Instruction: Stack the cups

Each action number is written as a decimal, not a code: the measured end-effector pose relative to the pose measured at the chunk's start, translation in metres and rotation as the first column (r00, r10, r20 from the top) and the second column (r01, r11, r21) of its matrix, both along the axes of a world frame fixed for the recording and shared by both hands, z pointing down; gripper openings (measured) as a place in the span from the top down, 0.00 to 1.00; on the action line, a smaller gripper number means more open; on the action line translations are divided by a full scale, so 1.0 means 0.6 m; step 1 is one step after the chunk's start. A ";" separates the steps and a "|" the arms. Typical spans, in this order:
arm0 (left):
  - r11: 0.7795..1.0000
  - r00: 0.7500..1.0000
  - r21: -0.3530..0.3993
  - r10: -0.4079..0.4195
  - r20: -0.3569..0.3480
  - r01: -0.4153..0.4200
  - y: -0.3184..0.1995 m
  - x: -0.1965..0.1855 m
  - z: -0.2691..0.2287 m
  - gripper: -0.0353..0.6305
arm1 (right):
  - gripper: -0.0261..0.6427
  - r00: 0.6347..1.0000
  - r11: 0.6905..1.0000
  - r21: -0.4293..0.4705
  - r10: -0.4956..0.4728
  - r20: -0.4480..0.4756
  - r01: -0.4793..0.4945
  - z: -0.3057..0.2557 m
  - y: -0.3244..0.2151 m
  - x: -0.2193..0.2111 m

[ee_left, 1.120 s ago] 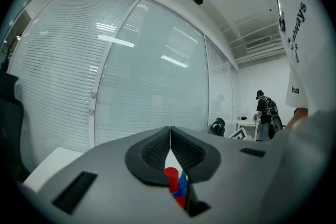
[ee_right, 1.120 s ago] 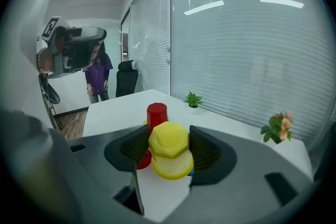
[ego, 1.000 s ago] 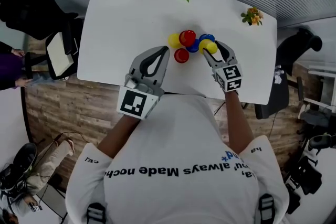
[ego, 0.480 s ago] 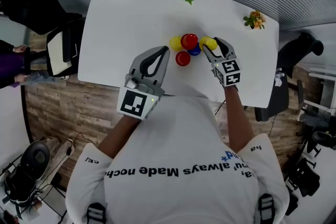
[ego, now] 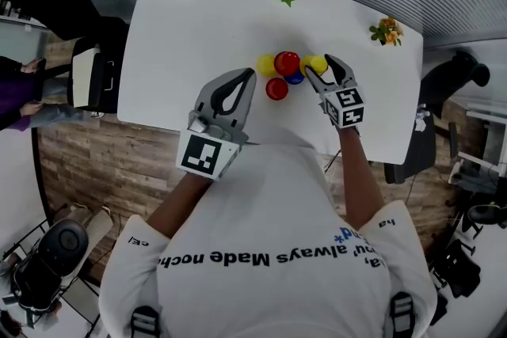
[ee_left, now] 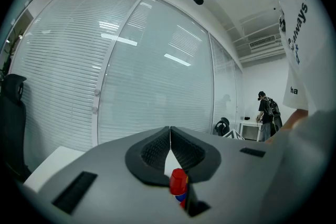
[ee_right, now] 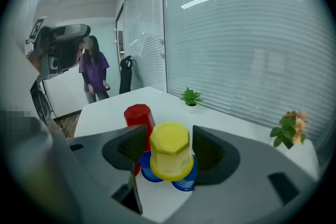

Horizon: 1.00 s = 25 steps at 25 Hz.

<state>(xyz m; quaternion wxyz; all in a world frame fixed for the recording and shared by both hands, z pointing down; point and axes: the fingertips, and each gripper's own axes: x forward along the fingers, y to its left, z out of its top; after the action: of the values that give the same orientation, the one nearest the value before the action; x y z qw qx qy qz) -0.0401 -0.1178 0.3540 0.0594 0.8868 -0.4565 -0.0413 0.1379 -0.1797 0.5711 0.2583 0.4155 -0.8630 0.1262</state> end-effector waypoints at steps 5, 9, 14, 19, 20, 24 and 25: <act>1.000 1.000 0.005 0.002 0.003 -0.002 0.001 0.002 0.002 0.92 | 0.53 1.000 1.000 0.011 0.010 0.018 -0.010 -0.006 0.001 0.004; 1.000 1.000 0.010 0.008 0.005 -0.008 0.008 0.003 -0.001 0.92 | 0.53 0.999 0.999 0.025 0.031 0.029 -0.032 -0.021 0.014 0.015; 1.000 1.000 0.016 0.015 0.002 -0.015 0.016 0.010 -0.003 0.92 | 0.55 0.997 0.995 0.077 0.067 0.031 -0.069 -0.040 0.044 0.034; 1.000 1.000 0.016 0.021 0.005 -0.021 0.027 0.014 -0.002 0.92 | 0.57 0.997 0.994 0.085 0.069 0.039 -0.072 -0.036 0.090 0.028; 1.000 1.000 0.015 0.023 0.006 -0.023 0.029 0.015 -0.001 0.92 | 0.58 0.997 0.995 0.075 0.064 0.040 -0.067 -0.030 0.099 0.024; 1.000 1.000 0.006 0.023 0.006 -0.023 0.040 0.016 0.003 0.92 | 0.58 0.999 0.999 0.040 0.026 0.038 -0.027 -0.002 0.133 -0.005; 1.000 1.000 0.004 0.022 0.006 -0.022 0.043 0.015 0.003 0.92 | 0.58 0.999 0.999 0.032 0.013 0.034 -0.014 0.006 0.140 -0.014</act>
<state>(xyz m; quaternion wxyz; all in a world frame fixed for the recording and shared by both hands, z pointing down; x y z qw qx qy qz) -0.0309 -0.0920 0.3559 0.0568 0.8920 -0.4467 -0.0388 0.1298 -0.0960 0.5745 0.2362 0.4230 -0.8664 0.1211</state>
